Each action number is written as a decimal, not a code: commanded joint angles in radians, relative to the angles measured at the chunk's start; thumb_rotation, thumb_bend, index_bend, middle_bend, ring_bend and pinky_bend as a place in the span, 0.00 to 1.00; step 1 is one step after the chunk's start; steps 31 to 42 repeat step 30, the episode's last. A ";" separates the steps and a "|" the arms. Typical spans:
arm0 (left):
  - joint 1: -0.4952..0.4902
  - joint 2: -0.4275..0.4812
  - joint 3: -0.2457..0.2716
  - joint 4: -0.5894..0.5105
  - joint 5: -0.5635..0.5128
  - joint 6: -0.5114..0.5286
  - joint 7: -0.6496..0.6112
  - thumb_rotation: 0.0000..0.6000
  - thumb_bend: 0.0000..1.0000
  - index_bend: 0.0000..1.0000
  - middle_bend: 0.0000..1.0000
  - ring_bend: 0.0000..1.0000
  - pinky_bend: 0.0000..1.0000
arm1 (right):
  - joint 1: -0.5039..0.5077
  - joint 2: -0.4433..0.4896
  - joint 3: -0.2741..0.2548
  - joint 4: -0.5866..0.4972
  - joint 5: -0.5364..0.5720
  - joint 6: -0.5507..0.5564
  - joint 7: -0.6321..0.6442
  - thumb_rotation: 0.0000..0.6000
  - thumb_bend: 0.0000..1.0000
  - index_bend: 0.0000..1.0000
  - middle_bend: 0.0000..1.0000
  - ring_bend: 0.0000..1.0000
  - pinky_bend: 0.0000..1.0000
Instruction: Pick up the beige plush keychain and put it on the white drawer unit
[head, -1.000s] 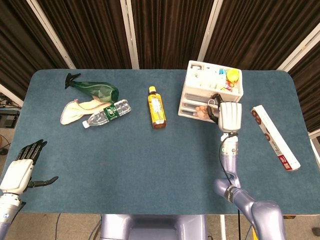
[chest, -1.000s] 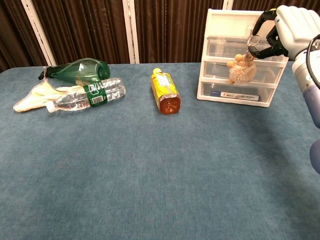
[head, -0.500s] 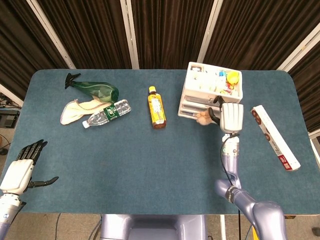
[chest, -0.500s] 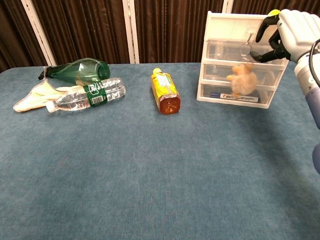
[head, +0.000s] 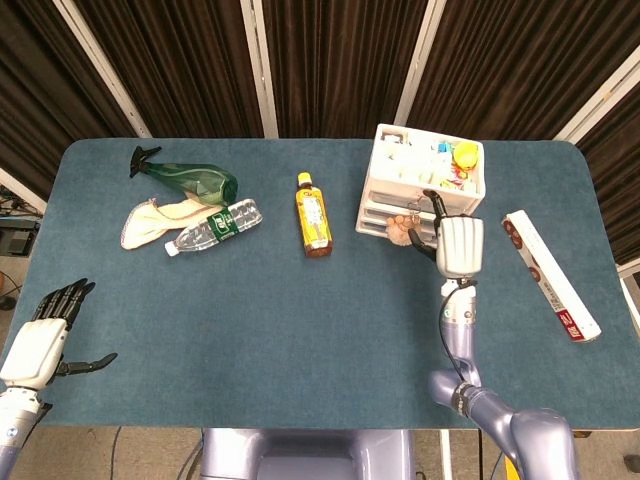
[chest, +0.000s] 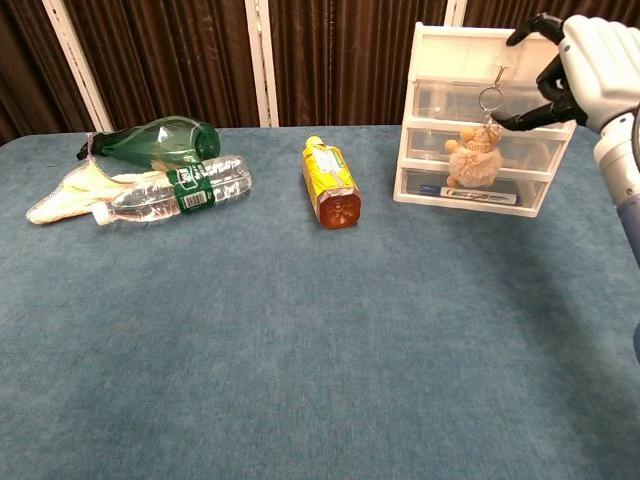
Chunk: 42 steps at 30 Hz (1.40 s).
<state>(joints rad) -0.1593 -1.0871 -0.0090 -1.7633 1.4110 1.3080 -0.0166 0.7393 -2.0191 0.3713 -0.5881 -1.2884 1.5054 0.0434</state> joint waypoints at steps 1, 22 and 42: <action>0.001 0.000 0.000 0.002 0.001 0.001 -0.001 0.81 0.00 0.00 0.00 0.00 0.00 | -0.032 0.028 -0.016 -0.060 -0.026 0.056 -0.002 1.00 0.14 0.09 0.99 0.98 0.88; 0.019 -0.011 -0.003 0.034 0.031 0.059 0.025 0.81 0.00 0.00 0.00 0.00 0.00 | -0.452 0.713 -0.352 -0.987 -0.116 0.092 -0.301 1.00 0.06 0.06 0.16 0.07 0.19; 0.026 -0.033 -0.002 0.061 0.049 0.085 0.073 0.80 0.00 0.00 0.00 0.00 0.00 | -0.543 0.820 -0.420 -1.065 -0.160 0.119 -0.272 1.00 0.06 0.03 0.02 0.00 0.10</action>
